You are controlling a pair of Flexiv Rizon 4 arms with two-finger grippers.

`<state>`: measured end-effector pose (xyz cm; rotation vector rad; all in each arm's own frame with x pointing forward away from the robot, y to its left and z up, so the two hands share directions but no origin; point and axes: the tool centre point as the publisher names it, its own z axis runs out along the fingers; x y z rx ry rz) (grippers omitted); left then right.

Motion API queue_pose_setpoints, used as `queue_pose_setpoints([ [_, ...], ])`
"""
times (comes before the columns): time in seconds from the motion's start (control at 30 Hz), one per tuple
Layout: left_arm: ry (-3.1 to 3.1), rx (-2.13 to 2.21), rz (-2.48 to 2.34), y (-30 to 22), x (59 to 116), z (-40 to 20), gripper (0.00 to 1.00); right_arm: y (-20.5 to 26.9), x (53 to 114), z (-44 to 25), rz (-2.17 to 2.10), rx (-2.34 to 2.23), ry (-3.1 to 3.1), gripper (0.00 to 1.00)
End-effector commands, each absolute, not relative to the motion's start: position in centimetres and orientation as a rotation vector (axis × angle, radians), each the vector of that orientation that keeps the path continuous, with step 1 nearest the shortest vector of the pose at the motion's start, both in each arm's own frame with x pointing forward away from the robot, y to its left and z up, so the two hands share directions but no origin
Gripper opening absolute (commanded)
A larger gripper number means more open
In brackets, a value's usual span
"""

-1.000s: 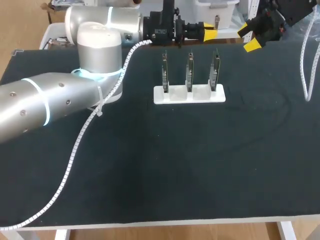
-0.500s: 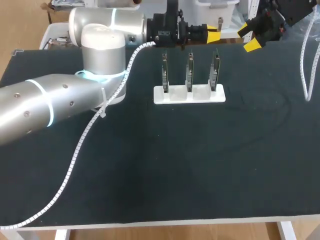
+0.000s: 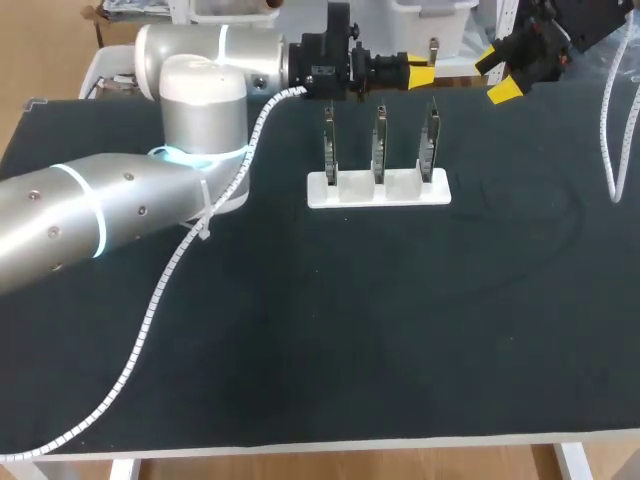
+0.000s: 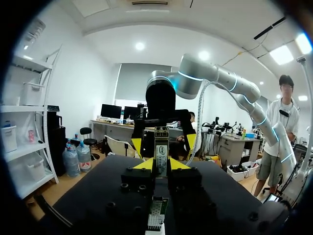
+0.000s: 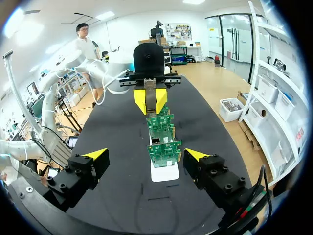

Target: Pick up the optical module with the left hand, and insert it into the network port with the right hand.

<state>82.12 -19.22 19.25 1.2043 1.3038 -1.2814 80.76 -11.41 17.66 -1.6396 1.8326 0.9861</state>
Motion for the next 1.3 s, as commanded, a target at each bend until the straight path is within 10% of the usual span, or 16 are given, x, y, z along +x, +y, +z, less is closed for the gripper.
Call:
queue_pose_setpoints([
  [0.03, 1.295, 1.215, -1.280, -19.3, 82.2, 19.3, 0.00, -11.4, 80.4, 17.7, 0.978, -1.636, 1.833, 1.00],
  [1.3, 1.294, 1.258, -1.278, -20.5, 82.2, 19.2, 0.00, -11.4, 80.4, 17.7, 0.978, -1.636, 1.833, 1.00],
])
